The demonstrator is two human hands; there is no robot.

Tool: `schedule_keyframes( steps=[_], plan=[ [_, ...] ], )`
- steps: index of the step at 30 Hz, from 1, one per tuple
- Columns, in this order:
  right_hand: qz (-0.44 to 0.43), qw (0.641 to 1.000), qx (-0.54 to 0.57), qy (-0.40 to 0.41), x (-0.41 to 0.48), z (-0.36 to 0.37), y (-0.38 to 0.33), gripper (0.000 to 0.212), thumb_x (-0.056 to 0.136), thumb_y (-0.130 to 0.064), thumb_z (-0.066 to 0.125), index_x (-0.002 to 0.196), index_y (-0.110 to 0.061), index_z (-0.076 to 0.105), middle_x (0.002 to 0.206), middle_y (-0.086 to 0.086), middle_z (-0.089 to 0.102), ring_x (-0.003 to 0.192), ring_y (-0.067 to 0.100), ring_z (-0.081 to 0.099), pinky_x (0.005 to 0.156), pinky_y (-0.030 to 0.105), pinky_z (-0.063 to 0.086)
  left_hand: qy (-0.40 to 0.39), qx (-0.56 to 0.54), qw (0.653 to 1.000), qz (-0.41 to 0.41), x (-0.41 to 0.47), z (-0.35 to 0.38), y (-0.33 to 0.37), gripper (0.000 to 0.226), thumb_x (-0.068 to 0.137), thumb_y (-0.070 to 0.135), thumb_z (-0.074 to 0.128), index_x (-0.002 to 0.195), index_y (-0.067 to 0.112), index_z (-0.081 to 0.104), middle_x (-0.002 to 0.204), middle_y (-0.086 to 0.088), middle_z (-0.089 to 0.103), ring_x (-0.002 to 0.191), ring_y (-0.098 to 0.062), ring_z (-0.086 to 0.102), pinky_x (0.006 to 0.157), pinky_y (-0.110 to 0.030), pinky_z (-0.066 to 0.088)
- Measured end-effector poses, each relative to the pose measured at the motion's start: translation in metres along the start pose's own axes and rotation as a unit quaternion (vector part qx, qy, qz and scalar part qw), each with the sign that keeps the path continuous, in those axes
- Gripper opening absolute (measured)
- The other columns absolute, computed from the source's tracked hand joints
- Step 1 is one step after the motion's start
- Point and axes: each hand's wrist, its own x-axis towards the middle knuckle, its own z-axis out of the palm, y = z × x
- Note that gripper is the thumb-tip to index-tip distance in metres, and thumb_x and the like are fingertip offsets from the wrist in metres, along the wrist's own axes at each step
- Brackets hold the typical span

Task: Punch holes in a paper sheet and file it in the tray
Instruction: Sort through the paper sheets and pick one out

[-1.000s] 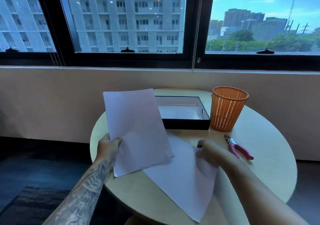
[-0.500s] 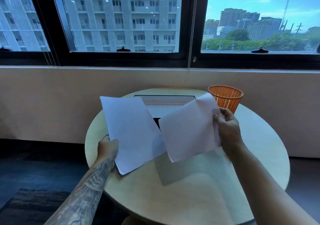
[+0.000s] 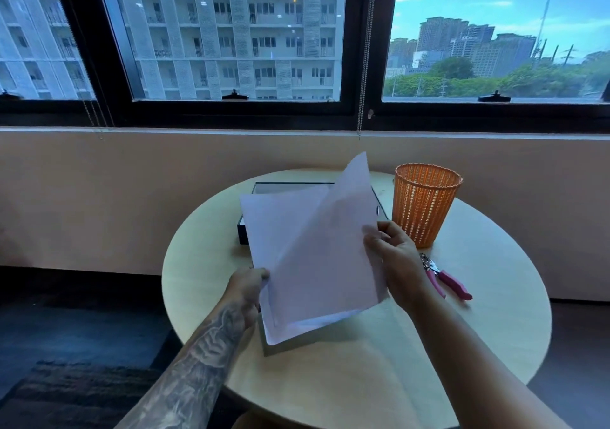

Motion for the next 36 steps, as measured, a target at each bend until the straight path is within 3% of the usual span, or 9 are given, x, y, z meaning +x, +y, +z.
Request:
schedule_keyframes(
  steps=[8, 10, 12, 17, 19, 21, 25, 27, 36],
  plan=[
    [0.016, 0.993, 0.109, -0.036, 0.002, -0.002, -0.008, 0.01, 0.094, -0.006, 0.063, 0.102, -0.011, 0.067, 0.09, 0.008, 0.076, 0.079, 0.023, 0.073, 0.077, 0.043, 0.06, -0.054, -0.019, 0.998, -0.018, -0.01, 0.008, -0.01, 0.022, 0.094, -0.005, 0.05, 0.08, 0.002, 0.065, 0.058, -0.007, 0.066, 0.043, -0.02, 0.06, 0.04, -0.021, 0.045],
    [0.027, 0.997, 0.068, 0.001, 0.003, -0.01, 0.0, 0.015, 0.093, -0.003, 0.063, 0.102, -0.012, 0.069, 0.091, 0.009, 0.077, 0.078, 0.025, 0.073, 0.076, 0.046, 0.06, -0.038, -0.022, 0.999, -0.015, -0.009, 0.006, -0.007, 0.016, 0.093, -0.003, 0.053, 0.093, -0.005, 0.069, 0.075, -0.019, 0.073, 0.06, -0.031, 0.069, 0.054, -0.037, 0.058],
    [0.039, 0.998, -0.037, 0.044, 0.004, -0.02, 0.013, 0.019, 0.089, -0.005, 0.065, 0.102, -0.018, 0.071, 0.096, 0.009, 0.077, 0.084, 0.028, 0.074, 0.08, 0.049, 0.06, -0.025, -0.044, 0.998, -0.022, -0.005, 0.004, -0.006, 0.024, 0.09, 0.003, 0.056, 0.108, -0.004, 0.069, 0.102, -0.028, 0.072, 0.091, -0.046, 0.07, 0.084, -0.06, 0.057],
    [0.054, 0.979, -0.178, 0.089, -0.002, -0.031, 0.033, 0.017, 0.088, -0.012, 0.064, 0.095, -0.026, 0.071, 0.095, 0.0, 0.077, 0.083, 0.021, 0.074, 0.075, 0.044, 0.063, -0.012, -0.099, 0.995, -0.017, -0.005, 0.003, 0.0, 0.04, 0.093, 0.038, 0.061, 0.109, 0.002, 0.071, 0.106, -0.019, 0.075, 0.098, -0.039, 0.071, 0.096, -0.057, 0.052],
    [0.055, 0.978, -0.181, 0.091, -0.003, -0.028, 0.036, 0.018, 0.09, -0.01, 0.063, 0.093, -0.026, 0.07, 0.096, 0.0, 0.076, 0.085, 0.021, 0.073, 0.075, 0.041, 0.061, -0.025, -0.101, 0.995, -0.006, -0.002, 0.003, -0.001, 0.054, 0.08, 0.057, 0.07, 0.106, 0.01, 0.074, 0.103, -0.013, 0.077, 0.097, -0.037, 0.073, 0.093, -0.057, 0.054],
    [0.048, 0.981, -0.167, 0.092, -0.003, -0.026, 0.038, 0.016, 0.089, -0.007, 0.064, 0.093, -0.019, 0.072, 0.097, 0.005, 0.076, 0.09, 0.023, 0.073, 0.075, 0.037, 0.057, -0.026, -0.071, 0.997, 0.029, 0.001, 0.005, -0.002, 0.049, 0.069, 0.047, 0.081, 0.101, 0.009, 0.075, 0.104, -0.015, 0.076, 0.096, -0.037, 0.073, 0.092, -0.058, 0.055],
    [0.068, 0.989, -0.119, 0.046, 0.001, -0.028, 0.036, 0.022, 0.089, -0.018, 0.073, 0.109, -0.021, 0.067, 0.106, 0.002, 0.074, 0.101, 0.023, 0.07, 0.089, 0.043, 0.057, -0.031, -0.05, 0.993, 0.097, -0.008, 0.014, 0.004, 0.013, 0.09, 0.007, 0.069, 0.103, 0.01, 0.07, 0.097, -0.006, 0.076, 0.092, -0.03, 0.07, 0.089, -0.044, 0.056],
    [0.065, 0.994, -0.079, 0.036, 0.004, -0.029, 0.031, 0.033, 0.087, -0.018, 0.075, 0.118, -0.021, 0.064, 0.112, 0.004, 0.074, 0.104, 0.024, 0.07, 0.091, 0.045, 0.058, -0.043, -0.054, 0.989, 0.134, -0.011, 0.016, 0.011, 0.014, 0.091, 0.005, 0.067, 0.103, 0.013, 0.07, 0.093, 0.0, 0.075, 0.086, -0.025, 0.071, 0.081, -0.037, 0.058],
    [-0.078, 0.996, 0.02, 0.046, 0.008, -0.018, -0.011, 0.02, 0.095, -0.001, 0.061, 0.112, -0.011, 0.066, 0.093, -0.001, 0.078, 0.084, 0.017, 0.075, 0.073, 0.03, 0.063, -0.036, -0.05, 0.959, 0.276, -0.028, 0.031, 0.058, 0.017, 0.093, 0.006, 0.064, 0.096, 0.021, 0.072, 0.089, 0.011, 0.077, 0.079, -0.006, 0.072, 0.07, -0.02, 0.057]
  ],
)
